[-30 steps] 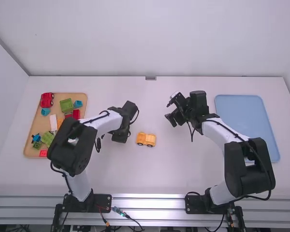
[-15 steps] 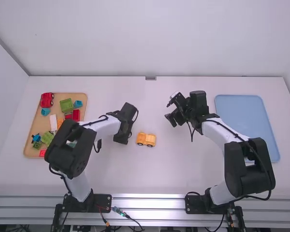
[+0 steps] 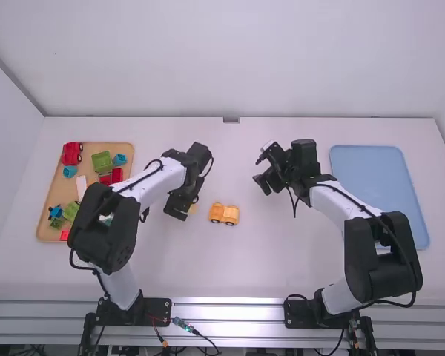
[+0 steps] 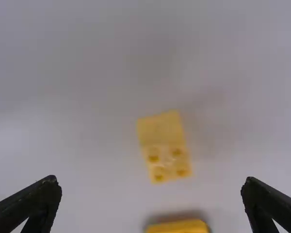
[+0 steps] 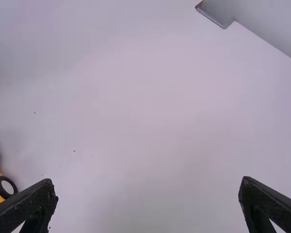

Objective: Assemble lego blocks to make yellow taxi

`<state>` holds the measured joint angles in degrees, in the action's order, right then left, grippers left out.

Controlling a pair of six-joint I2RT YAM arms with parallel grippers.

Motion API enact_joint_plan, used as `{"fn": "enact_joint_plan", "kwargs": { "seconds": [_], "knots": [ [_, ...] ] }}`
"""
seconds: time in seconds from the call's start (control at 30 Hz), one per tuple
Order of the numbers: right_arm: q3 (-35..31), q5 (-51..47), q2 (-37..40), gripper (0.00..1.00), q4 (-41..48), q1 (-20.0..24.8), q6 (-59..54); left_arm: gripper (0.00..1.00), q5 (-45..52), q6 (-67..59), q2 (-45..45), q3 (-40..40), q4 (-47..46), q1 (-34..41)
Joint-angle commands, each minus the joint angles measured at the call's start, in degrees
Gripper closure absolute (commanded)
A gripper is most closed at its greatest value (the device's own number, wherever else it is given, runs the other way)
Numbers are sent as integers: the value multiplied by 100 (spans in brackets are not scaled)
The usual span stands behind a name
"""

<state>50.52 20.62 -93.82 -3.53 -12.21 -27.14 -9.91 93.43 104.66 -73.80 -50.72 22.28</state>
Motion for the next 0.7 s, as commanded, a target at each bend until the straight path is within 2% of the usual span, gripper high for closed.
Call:
{"fn": "enact_joint_plan", "kwargs": {
  "seconds": [0.0,0.13,0.23,0.27,0.33,0.37,0.4,0.43,0.47,0.53,0.63,0.67],
  "knots": [
    [157,31,114,1,85,-22,28,1,-740,-591,5,-695,-460,-96],
    [59,120,114,1,24,79,35,1,-1608,-1496,-6,-1471,-985,-173],
    [-223,487,112,1,-341,184,28,0,-2113,-2381,-96,-1641,-825,-179],
    [-352,673,112,1,-518,225,-17,5,-2194,-2692,-148,-1637,-707,-195],
    [-649,1064,112,1,-916,313,-28,5,-2279,-3387,-271,-1530,-375,-229],
    [-870,1344,112,1,-1237,374,-31,12,-2259,-3800,-369,-1419,-95,-245],
    [-1115,1611,112,1,-1650,428,2,7,-2060,-4447,-500,-1248,311,-245],
    [-1185,1679,112,1,-1773,439,22,12,-2003,-4698,-544,-1191,455,-236],
    [-1432,1882,112,1,-2258,474,35,10,-1713,-5199,-725,-951,906,-240],
    [-1742,1915,112,1,-2911,490,68,14,-922,-6619,-1075,-448,1725,-319],
    [-1919,1738,112,1,-3375,448,516,1,-224,-7913,-1547,275,2468,-494],
    [-1930,1727,112,1,-3394,424,549,1,-10,-8326,-1718,557,2661,-562]
  ]
}}
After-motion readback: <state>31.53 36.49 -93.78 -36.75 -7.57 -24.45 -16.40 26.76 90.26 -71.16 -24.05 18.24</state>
